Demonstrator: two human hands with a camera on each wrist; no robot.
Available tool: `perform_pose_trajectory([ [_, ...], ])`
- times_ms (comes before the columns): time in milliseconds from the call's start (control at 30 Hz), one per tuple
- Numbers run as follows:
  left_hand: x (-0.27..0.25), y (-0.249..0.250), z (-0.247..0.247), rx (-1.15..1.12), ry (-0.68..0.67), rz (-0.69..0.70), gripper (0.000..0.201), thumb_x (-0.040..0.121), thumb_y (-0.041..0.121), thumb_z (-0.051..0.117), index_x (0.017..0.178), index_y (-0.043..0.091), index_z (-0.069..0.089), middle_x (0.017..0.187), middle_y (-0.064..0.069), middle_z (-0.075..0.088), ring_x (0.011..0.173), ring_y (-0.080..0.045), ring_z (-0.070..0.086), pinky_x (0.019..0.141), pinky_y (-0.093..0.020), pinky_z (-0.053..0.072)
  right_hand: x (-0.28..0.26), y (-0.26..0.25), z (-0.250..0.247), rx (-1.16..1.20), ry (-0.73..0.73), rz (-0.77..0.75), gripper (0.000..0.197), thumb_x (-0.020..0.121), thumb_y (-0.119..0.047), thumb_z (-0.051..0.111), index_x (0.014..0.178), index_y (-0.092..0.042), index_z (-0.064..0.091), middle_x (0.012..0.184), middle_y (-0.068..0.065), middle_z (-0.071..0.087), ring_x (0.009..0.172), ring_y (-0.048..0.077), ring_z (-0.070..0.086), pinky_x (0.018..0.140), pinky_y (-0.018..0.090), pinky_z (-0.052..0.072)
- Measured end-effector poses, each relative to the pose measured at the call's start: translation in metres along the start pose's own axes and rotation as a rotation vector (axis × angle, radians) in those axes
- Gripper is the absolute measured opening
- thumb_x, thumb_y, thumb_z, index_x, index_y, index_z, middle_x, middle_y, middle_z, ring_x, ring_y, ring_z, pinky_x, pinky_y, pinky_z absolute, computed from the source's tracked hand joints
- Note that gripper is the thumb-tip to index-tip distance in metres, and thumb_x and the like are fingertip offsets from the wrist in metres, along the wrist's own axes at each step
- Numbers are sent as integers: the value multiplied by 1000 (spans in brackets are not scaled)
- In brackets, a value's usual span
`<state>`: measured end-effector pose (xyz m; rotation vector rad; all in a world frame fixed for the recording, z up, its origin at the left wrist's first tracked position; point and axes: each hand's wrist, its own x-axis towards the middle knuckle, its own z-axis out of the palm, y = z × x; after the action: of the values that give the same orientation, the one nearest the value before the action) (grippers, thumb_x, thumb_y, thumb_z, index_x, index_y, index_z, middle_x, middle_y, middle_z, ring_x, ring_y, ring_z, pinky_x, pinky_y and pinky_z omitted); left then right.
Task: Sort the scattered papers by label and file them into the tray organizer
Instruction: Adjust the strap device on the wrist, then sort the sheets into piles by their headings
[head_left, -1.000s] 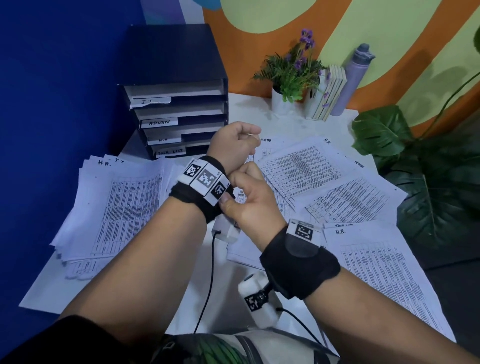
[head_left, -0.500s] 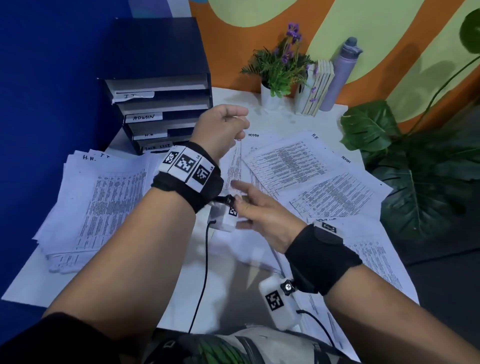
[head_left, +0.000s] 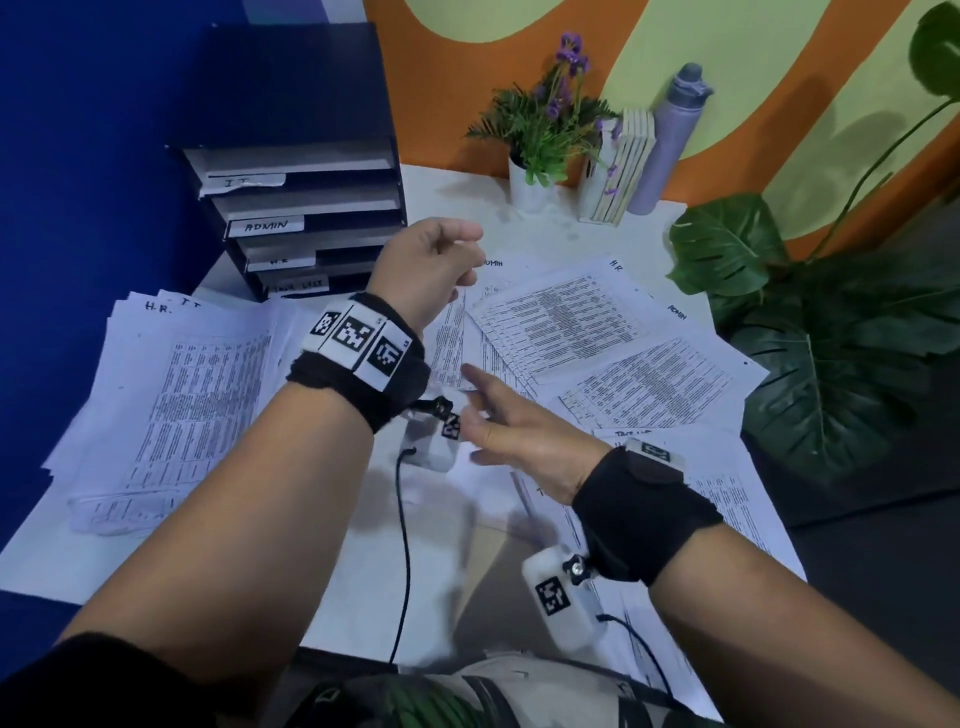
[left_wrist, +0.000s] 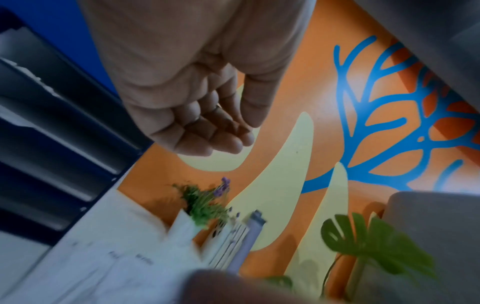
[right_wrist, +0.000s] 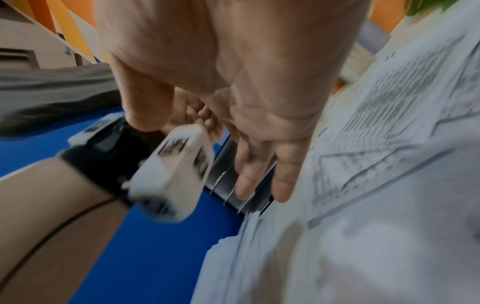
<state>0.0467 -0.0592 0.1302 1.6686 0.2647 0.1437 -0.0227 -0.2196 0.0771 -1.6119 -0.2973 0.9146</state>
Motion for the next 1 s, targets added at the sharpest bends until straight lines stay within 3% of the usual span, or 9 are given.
perform_pose_trajectory([
  [167, -15, -80, -9, 409, -120, -144, 17, 92, 19, 60, 108, 24, 63, 106, 5, 65, 89, -10, 60, 72, -18, 46, -42, 37, -84, -389, 333, 209, 58, 94, -36, 56, 147, -25, 34, 140, -2, 50, 114, 10, 54, 94, 23, 38],
  [267, -23, -135, -12, 669, -217, -308, 35, 91, 23, 60, 125, 19, 58, 127, -3, 59, 110, -20, 57, 94, -27, 44, -80, 92, -144, -661, 530, 480, 64, 92, -42, 57, 147, -16, 35, 146, 8, 42, 130, 26, 45, 105, 33, 36],
  [333, -24, -161, -9, 814, -275, -404, 51, 90, 29, 60, 138, 18, 47, 140, -8, 49, 122, -27, 52, 103, -32, 41, -107, 130, -174, -820, 689, 682, 74, 85, -51, 57, 147, -18, 33, 142, 18, 41, 127, 36, 43, 105, 38, 35],
  [433, -24, -179, -1, 975, -271, -477, 67, 87, 40, 60, 145, 18, 35, 146, -16, 36, 126, -36, 47, 103, -40, 42, -138, 174, -192, -712, 752, 876, 84, 81, -45, 65, 148, -15, 24, 143, 23, 34, 127, 40, 40, 105, 40, 34],
  [533, -26, -185, 8, 1040, -267, -466, 76, 85, 41, 62, 149, 18, 26, 148, -18, 29, 128, -38, 44, 101, -43, 44, -149, 189, -184, -600, 714, 800, 63, 75, -27, 74, 127, -10, 42, 126, 22, 48, 121, 39, 45, 98, 39, 42],
  [700, -31, -193, 17, 1011, -244, -535, 102, 74, 28, 77, 151, 18, 10, 144, -18, 31, 129, -36, 43, 101, -43, 44, -148, 206, -149, -768, 721, 727, 74, 79, -17, 62, 145, -24, 29, 140, 13, 26, 114, 41, 41, 102, 33, 35],
  [833, -39, -198, 24, 1045, -243, -559, 89, 73, 21, 75, 145, 9, 23, 136, -14, 47, 118, -32, 54, 91, -37, 50, -145, 208, -134, -765, 717, 748, 70, 76, -21, 62, 139, -25, 31, 143, 6, 17, 117, 37, 33, 98, 34, 35],
  [900, -42, -197, 26, 1050, -229, -571, 83, 71, 18, 73, 141, 12, 30, 132, -13, 44, 112, -31, 55, 86, -35, 53, -139, 204, -127, -786, 704, 759, 64, 74, -23, 60, 131, -23, 32, 139, 6, 19, 117, 34, 31, 93, 36, 39],
  [1000, -45, -197, 28, 1021, -203, -586, 89, 65, 15, 75, 142, 18, 29, 130, -12, 37, 112, -30, 53, 87, -38, 54, -129, 200, -115, -847, 728, 741, 72, 75, -23, 60, 138, -22, 25, 131, 10, 32, 116, 34, 39, 93, 40, 43],
])
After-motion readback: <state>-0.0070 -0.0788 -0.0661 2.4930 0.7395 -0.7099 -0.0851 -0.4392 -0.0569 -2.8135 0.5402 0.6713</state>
